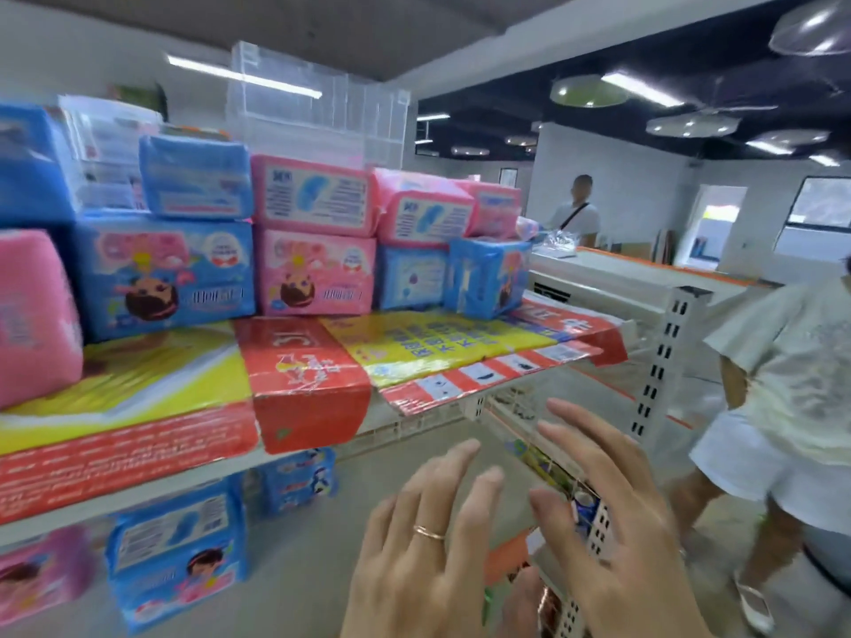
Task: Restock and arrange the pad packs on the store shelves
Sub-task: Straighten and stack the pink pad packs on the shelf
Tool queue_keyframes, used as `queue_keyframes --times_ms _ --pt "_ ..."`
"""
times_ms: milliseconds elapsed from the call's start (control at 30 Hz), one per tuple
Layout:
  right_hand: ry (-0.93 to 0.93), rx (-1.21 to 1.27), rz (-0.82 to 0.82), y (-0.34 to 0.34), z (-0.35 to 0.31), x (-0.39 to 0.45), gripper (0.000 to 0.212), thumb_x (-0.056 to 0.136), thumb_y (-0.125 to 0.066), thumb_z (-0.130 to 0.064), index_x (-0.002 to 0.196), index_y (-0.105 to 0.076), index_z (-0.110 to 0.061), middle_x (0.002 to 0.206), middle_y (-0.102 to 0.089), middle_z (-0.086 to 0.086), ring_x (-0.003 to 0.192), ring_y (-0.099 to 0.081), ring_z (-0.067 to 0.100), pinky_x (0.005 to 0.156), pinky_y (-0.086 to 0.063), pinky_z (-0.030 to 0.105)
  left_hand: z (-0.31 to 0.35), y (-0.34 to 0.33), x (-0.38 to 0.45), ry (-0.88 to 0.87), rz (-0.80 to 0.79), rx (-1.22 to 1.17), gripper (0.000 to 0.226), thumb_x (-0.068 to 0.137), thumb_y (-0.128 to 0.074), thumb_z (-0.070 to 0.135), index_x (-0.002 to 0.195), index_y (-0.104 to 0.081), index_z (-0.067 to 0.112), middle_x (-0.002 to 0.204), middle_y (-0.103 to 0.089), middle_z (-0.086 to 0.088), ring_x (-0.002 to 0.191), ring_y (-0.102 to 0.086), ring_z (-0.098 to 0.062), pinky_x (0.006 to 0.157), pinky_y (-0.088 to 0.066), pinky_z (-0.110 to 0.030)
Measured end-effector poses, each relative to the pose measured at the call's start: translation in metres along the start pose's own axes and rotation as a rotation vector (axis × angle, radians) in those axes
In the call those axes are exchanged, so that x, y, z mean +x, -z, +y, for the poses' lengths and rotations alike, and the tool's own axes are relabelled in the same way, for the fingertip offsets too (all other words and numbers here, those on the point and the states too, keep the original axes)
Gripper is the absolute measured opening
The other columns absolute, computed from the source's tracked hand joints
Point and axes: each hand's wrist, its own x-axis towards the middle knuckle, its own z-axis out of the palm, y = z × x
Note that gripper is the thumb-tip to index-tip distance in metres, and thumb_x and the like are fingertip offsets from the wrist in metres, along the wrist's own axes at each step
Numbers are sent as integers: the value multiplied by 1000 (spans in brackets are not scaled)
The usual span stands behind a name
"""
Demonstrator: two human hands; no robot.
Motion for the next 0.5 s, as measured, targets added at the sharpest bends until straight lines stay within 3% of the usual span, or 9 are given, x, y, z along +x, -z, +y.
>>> queue_keyframes --times_ms 167,367,500 --pt "42 48 46 17 12 30 39 89 -57 -35 123 -66 -19 137 -57 -5 131 -51 19 105 -34 14 16 9 40 -24 77 66 50 82 -58 50 126 -55 25 136 -62 1 118 -57 -15 93 -45 -31" --pt "123 40 24 29 39 75 46 90 -54 -37 131 -60 -17 141 -53 -7 136 -44 10 110 -29 13 19 5 88 22 36 169 47 90 -53 45 128 -58 18 142 -54 -2 128 -54 -24 100 -44 -43" --pt "138 31 -9 33 57 101 49 90 -53 -44 135 -56 -24 142 -48 -16 135 -35 -5 108 -23 6 12 2 111 102 -42 300 49 91 -49 47 129 -58 18 142 -52 -2 129 -51 -26 101 -42 -45"
